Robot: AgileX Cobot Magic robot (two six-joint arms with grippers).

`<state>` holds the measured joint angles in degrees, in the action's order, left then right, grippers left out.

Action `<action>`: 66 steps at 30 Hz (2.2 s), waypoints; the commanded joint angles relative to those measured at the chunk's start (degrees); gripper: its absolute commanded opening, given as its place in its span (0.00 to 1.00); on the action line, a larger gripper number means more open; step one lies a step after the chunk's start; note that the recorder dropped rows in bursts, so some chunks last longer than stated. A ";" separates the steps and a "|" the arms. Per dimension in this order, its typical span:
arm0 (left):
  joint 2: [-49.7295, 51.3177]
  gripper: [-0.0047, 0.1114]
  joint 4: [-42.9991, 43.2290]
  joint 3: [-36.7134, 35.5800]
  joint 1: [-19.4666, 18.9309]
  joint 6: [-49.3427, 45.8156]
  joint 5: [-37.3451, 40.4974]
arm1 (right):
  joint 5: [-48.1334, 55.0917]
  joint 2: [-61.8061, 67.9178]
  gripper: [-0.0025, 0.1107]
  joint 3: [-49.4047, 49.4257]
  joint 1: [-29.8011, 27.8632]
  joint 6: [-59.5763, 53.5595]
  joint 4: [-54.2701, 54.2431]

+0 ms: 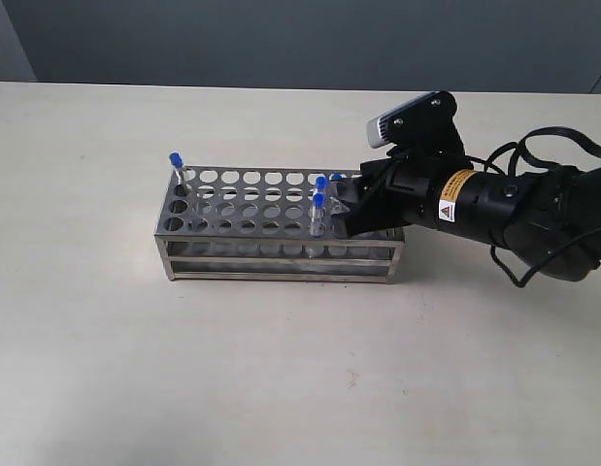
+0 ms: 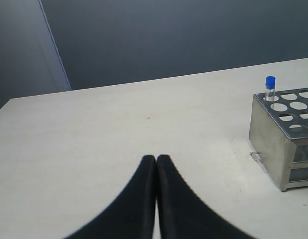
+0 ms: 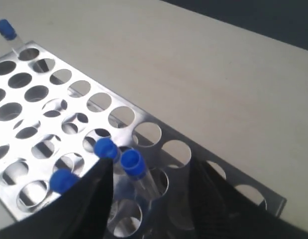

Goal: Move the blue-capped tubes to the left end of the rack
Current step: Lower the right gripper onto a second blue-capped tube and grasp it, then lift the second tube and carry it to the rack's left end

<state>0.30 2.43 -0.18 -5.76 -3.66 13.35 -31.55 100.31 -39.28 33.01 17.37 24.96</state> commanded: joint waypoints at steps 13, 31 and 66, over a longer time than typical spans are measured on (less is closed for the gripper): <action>-0.30 0.05 0.09 0.18 0.23 0.03 -0.05 | -7.59 5.96 0.43 0.04 -0.34 -1.32 -3.79; -0.30 0.05 0.09 0.18 0.23 0.03 -0.05 | -9.23 6.24 0.02 0.04 -0.34 -2.43 -3.89; -0.30 0.05 0.09 0.18 0.23 0.03 -0.05 | 3.84 10.70 0.02 -27.51 17.82 -1.71 4.13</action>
<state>0.30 2.43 -0.18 -5.76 -3.66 13.35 -28.71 110.32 -66.08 50.38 15.37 28.22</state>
